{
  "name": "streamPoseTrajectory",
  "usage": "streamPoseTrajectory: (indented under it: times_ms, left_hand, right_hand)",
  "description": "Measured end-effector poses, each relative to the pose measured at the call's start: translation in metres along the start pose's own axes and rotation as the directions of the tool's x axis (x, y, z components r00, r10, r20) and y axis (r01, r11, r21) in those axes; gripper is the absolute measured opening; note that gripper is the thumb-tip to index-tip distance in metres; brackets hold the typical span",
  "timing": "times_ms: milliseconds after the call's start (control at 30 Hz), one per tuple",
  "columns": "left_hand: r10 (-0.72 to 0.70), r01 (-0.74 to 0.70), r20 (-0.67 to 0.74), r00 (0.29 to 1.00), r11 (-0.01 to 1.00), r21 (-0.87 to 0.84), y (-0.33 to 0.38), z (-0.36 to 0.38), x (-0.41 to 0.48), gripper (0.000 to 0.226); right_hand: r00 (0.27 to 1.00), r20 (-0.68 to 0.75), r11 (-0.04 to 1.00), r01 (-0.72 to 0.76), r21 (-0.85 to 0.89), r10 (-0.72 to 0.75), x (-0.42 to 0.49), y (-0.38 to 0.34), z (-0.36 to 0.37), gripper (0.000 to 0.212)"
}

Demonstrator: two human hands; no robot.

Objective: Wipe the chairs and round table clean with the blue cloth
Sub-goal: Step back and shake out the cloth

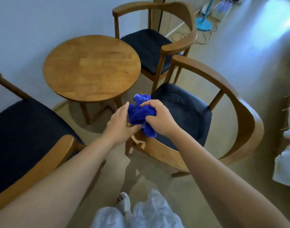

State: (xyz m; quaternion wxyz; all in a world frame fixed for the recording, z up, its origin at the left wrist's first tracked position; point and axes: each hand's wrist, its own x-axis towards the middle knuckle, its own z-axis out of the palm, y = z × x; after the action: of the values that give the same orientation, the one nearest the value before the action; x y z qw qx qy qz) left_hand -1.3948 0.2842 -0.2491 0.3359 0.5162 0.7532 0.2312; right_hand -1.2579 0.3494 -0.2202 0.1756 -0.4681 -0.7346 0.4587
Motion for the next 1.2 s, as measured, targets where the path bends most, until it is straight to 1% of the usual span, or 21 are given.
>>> streamPoseTrajectory:
  times_ms: [100, 133, 167, 233, 267, 300, 367, 467, 567, 667, 700, 767, 833, 900, 933, 967, 1000, 1067, 1100, 1133, 1200]
  left_hand:
    - [-0.009, 0.009, 0.005, 1.000, 0.995, -0.099, 0.005, -0.025, -0.022, 0.099]
    - [-0.013, 0.013, 0.002, 1.000, 0.994, -0.106, 0.008, -0.031, -0.030, 0.095]
    - [-0.025, 0.025, 0.002, 1.000, 0.994, -0.103, 0.011, -0.035, -0.038, 0.081]
    - [-0.051, 0.051, 0.004, 0.999, 0.985, -0.162, 0.021, -0.040, -0.057, 0.034]
    - [-0.068, 0.067, 0.000, 0.998, 0.979, -0.192, 0.026, -0.040, -0.067, 0.020]
    - [-0.077, 0.072, -0.018, 0.997, 0.978, -0.197, 0.032, -0.040, -0.079, 0.018]
    - [-0.082, 0.067, -0.068, 0.994, 0.979, -0.193, 0.045, -0.036, -0.105, 0.023]
    - [-0.120, 0.085, -0.142, 0.983, 0.969, -0.233, 0.056, -0.028, -0.145, 0.027]
    - [-0.145, 0.092, -0.226, 0.963, 0.969, -0.230, 0.063, -0.027, -0.181, 0.028]
    - [-0.177, 0.115, -0.263, 0.948, 0.965, -0.237, 0.069, -0.032, -0.215, 0.032]
    - [-0.194, 0.128, -0.264, 0.945, 0.960, -0.248, 0.070, -0.034, -0.225, 0.035]
    - [-0.212, 0.147, -0.287, 0.934, 0.962, -0.232, 0.069, -0.040, -0.242, 0.038]
    - [-0.181, 0.146, -0.325, 0.928, 0.981, -0.128, 0.066, -0.048, -0.253, 0.034]
    - [-0.119, 0.126, -0.357, 0.927, 0.992, -0.004, 0.062, -0.056, -0.266, 0.035]
    - [-0.096, 0.121, -0.369, 0.925, 0.992, 0.046, 0.059, -0.060, -0.271, 0.038]
    - [-0.084, 0.125, -0.377, 0.922, 0.989, 0.084, 0.056, -0.065, -0.275, 0.042]
    - [-0.085, 0.136, -0.381, 0.921, 0.985, 0.109, 0.054, -0.069, -0.279, 0.044]
    - [-0.106, 0.153, -0.385, 0.917, 0.984, 0.094, 0.050, -0.078, -0.282, 0.044]
    - [-0.115, 0.149, -0.386, 0.915, 0.987, 0.060, 0.049, -0.082, -0.283, 0.042]
    - [-0.119, 0.139, -0.384, 0.915, 0.990, 0.026, 0.049, -0.085, -0.283, 0.039]
    - [-0.110, 0.117, -0.376, 0.920, 0.993, -0.003, 0.051, -0.092, -0.283, 0.036]
  right_hand:
    - [0.988, 0.128, 0.995, 0.092, -0.027, -0.088, -0.023, -0.032, -0.005, 0.039]
    - [0.981, 0.160, 0.993, 0.116, -0.032, -0.110, -0.030, -0.040, -0.007, 0.039]
    - [0.974, 0.185, 0.989, 0.141, -0.042, -0.131, -0.037, -0.047, -0.008, 0.040]
    - [0.965, 0.210, 0.983, 0.176, -0.056, -0.160, -0.051, -0.056, -0.011, 0.040]
    - [0.964, 0.208, 0.982, 0.182, -0.052, -0.168, -0.060, -0.058, -0.013, 0.038]
    - [0.963, 0.203, 0.981, 0.190, -0.044, -0.177, -0.069, -0.057, -0.015, 0.035]
    - [0.956, 0.212, 0.972, 0.224, -0.075, -0.204, -0.087, -0.051, -0.021, 0.032]
    - [0.943, 0.276, 0.944, 0.249, -0.214, -0.186, -0.113, -0.040, -0.028, 0.041]
    - [0.935, 0.274, 0.904, 0.306, -0.298, -0.226, -0.141, -0.045, -0.030, 0.040]
    - [0.923, 0.215, 0.902, 0.366, -0.230, -0.319, -0.166, -0.059, -0.030, 0.026]
    - [0.928, 0.188, 0.914, 0.356, -0.194, -0.321, -0.174, -0.063, -0.030, 0.021]
    - [0.951, 0.158, 0.956, 0.281, -0.082, -0.266, -0.186, -0.073, -0.028, 0.017]
    - [0.957, 0.198, 0.977, 0.213, 0.018, -0.212, -0.194, -0.083, -0.025, 0.016]
    - [0.930, 0.293, 0.974, 0.223, 0.028, -0.221, -0.202, -0.092, -0.019, 0.011]
    - [0.913, 0.331, 0.966, 0.258, -0.013, -0.240, -0.206, -0.096, -0.017, 0.012]
    - [0.894, 0.359, 0.942, 0.322, -0.099, -0.268, -0.208, -0.100, -0.014, 0.024]
    - [0.872, 0.381, 0.886, 0.409, -0.219, -0.309, -0.210, -0.102, -0.011, 0.039]
    - [0.829, 0.417, 0.706, 0.545, -0.452, -0.373, -0.208, -0.104, -0.005, 0.063]
    - [0.826, 0.423, 0.637, 0.559, -0.530, -0.373, -0.207, -0.105, -0.003, 0.071]
    - [0.834, 0.420, 0.595, 0.551, -0.585, -0.359, -0.206, -0.106, -0.002, 0.076]
    - [0.848, 0.416, 0.579, 0.528, -0.621, -0.328, -0.205, -0.108, -0.001, 0.074]
